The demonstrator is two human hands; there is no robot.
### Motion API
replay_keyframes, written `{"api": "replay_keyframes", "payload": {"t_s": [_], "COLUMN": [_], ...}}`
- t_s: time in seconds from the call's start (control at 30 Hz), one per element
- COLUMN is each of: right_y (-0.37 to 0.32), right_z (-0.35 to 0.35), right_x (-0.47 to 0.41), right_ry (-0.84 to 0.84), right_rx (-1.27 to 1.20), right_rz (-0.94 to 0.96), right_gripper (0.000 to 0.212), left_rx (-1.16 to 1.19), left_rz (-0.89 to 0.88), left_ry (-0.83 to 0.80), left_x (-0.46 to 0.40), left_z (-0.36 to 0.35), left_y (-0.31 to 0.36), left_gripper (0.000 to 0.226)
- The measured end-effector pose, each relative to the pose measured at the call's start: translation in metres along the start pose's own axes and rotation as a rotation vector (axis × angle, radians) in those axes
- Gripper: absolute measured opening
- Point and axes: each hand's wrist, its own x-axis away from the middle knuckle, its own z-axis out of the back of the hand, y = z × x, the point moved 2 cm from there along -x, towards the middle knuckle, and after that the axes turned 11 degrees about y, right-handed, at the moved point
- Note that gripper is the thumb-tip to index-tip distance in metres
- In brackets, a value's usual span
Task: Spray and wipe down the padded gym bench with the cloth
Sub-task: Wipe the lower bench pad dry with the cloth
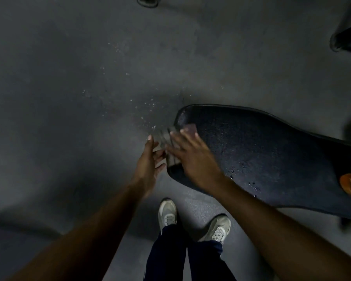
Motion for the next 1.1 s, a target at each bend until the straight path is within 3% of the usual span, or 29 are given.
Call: {"api": "replay_keyframes", "payload": {"t_s": [0.07,0.17,0.43,0.63,0.77,0.87,0.97,1.1], "right_y": [0.000,0.014,0.021,-0.027,-0.023,-0.004,0.014,0.025], "right_z": [-0.004,-0.002,0.020,0.006,-0.011,-0.013,-0.007,-0.001], "right_x": [0.030,0.049,-0.019,0.025,0.097,0.131,0.135,0.099], "right_ry": [0.005,0.001,0.028,-0.077,-0.071,-0.085,0.023,0.124], "right_rx": [0.013,0.073,0.028,0.031,0.083,0.073,-0.019,-0.142], "right_rz": [0.043,0.068,-0.231,0.030,0.104,0.023,-0.165,-0.472], "right_gripper": [0.069,0.083,0.077,0.073,0.067,0.088,0.091,0.088], "left_rx": [-0.075,-0.174,-0.133,-0.137,-0.300,-0.390,-0.409,-0.445], "left_rz": [-0.015,-0.049,-0.011,-0.072,-0.093,-0.135,-0.180,-0.245], "left_ry": [-0.028,-0.048,0.055,0.134,0.061,-0.029,-0.064,-0.027], "left_x": [0.003,0.003,-0.005,-0.003,0.005,0.013,0.016,0.016], "left_z": [0.001,0.000,-0.003,0.005,0.002,-0.007,-0.015,-0.017], "left_y": [-0.002,-0.004,-0.006,-0.003,0.000,-0.003,-0.010,-0.025], "left_gripper": [0.064,0.064,0.070,0.069,0.071,0.060,0.042,0.053]}}
